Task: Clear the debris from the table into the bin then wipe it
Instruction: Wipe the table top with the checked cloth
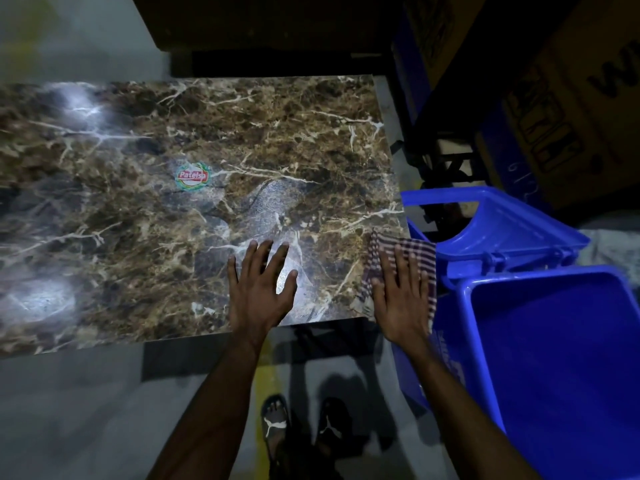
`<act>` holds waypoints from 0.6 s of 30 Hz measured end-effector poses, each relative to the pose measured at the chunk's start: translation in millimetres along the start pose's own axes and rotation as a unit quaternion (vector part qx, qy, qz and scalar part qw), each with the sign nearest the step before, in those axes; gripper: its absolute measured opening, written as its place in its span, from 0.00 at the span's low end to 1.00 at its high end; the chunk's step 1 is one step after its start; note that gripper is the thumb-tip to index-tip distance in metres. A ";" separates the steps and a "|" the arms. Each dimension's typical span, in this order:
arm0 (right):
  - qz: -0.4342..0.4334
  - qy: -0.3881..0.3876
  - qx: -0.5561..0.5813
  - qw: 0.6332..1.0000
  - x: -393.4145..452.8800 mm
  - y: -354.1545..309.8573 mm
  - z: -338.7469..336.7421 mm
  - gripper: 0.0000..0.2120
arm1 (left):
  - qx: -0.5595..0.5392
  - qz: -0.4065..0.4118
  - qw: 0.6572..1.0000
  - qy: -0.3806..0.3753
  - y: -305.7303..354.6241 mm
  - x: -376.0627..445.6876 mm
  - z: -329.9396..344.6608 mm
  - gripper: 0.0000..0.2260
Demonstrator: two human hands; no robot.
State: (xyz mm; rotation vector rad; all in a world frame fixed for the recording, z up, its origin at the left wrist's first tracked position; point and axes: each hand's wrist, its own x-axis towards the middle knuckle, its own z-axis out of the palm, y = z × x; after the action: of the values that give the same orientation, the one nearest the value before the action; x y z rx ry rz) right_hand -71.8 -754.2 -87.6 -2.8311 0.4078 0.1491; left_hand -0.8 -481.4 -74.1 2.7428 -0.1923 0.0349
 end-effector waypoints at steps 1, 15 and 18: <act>0.001 0.000 0.000 1.000 0.7 -0.1 -0.2 0.30 | -0.003 -0.002 1.000 0.000 0.3 0.2 0.1 0.25; -0.013 0.001 -0.008 1.000 129.3 -37.0 -18.4 0.31 | 0.022 0.000 1.000 -0.002 0.1 1.6 3.4 0.27; -0.027 0.001 -0.004 1.000 158.5 -56.0 -17.8 0.30 | 0.019 0.004 1.000 -0.007 -0.9 1.6 4.0 0.28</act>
State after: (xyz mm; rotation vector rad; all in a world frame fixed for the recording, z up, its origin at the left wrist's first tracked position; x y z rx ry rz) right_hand 97.0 -749.2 -78.4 -2.8475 0.3327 0.1367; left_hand 0.9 -482.3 -78.0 2.7812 -0.2092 0.0206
